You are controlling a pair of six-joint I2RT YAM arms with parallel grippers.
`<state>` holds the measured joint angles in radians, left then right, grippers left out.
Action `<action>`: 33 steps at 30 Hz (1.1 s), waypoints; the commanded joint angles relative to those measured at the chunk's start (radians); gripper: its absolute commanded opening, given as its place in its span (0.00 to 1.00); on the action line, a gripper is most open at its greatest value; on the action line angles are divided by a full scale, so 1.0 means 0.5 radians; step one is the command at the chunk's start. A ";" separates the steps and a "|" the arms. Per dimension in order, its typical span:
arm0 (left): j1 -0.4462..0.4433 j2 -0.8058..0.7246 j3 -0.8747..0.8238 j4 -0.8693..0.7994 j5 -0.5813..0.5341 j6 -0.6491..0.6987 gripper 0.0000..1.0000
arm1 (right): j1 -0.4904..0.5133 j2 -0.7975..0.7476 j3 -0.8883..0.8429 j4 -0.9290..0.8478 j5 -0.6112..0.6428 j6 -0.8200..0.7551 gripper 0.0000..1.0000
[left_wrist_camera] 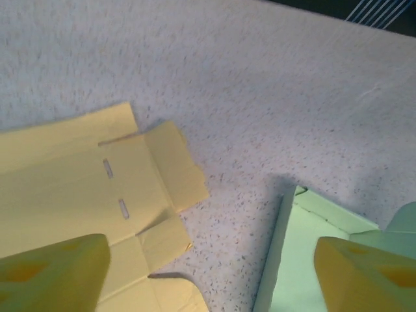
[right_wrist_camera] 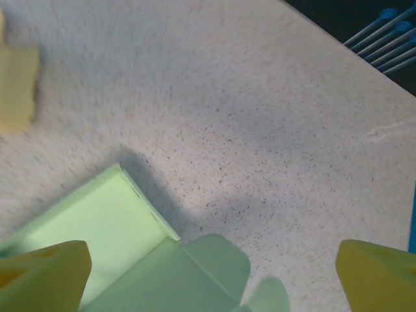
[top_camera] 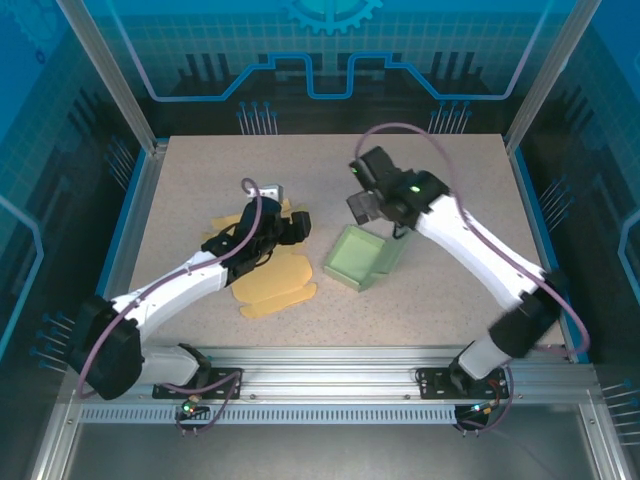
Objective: Fold the paper box
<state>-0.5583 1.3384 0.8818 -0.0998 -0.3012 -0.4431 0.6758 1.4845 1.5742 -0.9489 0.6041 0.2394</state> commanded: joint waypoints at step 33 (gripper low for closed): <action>-0.437 0.831 0.214 -0.156 0.258 0.077 0.27 | -1.051 -0.100 -1.402 1.003 -1.099 0.556 1.00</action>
<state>-0.7536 1.7504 0.9855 -0.2108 -0.2398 -0.3695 0.1776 1.3827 0.8181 -0.5274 0.0998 0.5747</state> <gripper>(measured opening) 0.272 0.999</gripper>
